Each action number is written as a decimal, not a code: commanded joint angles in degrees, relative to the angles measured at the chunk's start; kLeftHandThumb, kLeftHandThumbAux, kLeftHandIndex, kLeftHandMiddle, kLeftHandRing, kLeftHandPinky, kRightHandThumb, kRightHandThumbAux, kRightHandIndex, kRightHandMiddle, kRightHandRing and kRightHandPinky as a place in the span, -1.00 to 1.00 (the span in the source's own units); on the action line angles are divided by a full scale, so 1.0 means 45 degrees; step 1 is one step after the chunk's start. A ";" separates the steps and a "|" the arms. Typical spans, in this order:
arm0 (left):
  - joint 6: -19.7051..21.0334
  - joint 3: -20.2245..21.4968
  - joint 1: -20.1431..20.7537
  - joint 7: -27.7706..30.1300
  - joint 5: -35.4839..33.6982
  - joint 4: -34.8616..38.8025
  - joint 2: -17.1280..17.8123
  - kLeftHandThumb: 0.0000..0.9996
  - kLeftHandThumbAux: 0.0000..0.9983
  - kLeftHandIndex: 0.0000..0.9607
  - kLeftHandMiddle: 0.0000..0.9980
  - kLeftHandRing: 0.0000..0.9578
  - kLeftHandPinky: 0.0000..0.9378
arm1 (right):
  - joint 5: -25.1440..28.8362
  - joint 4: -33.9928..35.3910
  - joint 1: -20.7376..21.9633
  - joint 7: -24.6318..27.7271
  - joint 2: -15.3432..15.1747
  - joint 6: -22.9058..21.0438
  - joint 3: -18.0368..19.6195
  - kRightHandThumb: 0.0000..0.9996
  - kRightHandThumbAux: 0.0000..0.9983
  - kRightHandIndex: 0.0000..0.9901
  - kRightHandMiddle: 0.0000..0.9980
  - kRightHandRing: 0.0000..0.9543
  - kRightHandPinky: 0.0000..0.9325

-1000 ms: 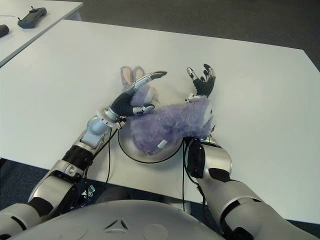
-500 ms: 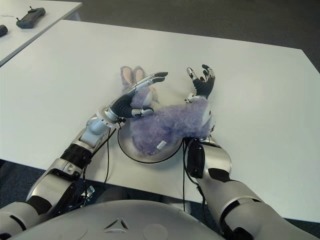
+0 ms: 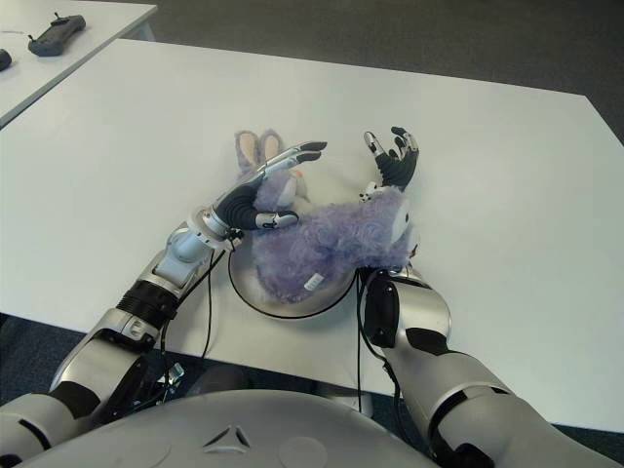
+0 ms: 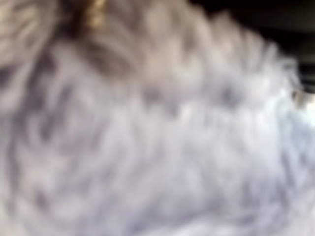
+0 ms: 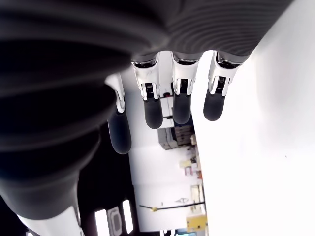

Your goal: Put the doll into the plate.

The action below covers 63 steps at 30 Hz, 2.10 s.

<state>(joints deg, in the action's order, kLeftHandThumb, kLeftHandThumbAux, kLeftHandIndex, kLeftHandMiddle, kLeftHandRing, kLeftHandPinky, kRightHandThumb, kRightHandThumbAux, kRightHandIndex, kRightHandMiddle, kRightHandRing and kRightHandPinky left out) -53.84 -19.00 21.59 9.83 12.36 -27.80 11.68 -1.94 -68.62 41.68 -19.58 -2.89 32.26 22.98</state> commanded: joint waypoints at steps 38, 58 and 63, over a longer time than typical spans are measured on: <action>0.1595 0.0203 -0.0740 0.2990 -0.2301 0.1665 0.1837 -0.53 -0.60 -1.00 -1.00 -1.00 -1.00 | 0.0449 -0.2037 -0.3547 -0.0104 0.1175 -0.1603 0.0303 -0.90 0.56 -0.51 -0.71 -0.80 -0.79; 0.1705 0.0673 -0.0415 0.3654 -0.2751 0.2727 0.2423 -0.47 -0.74 -1.00 -1.00 -1.00 -1.00 | 0.0300 -0.2039 -0.3537 -0.0297 0.1194 -0.1574 0.0179 -0.94 0.58 -0.50 -0.71 -0.79 -0.75; 0.1859 0.0693 -0.0477 0.3742 -0.2800 0.2941 0.2540 -0.45 -0.76 -1.00 -1.00 -1.00 -1.00 | 0.0322 -0.2035 -0.3541 -0.0268 0.1207 -0.1552 0.0175 -0.93 0.59 -0.49 -0.71 -0.78 -0.76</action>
<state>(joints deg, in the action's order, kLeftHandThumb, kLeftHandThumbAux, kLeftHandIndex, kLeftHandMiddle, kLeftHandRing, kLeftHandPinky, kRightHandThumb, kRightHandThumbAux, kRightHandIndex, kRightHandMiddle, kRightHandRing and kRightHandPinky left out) -48.05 -16.05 20.62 23.49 -0.62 -15.52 21.65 -1.99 -68.39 41.99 -20.12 -2.28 32.27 22.79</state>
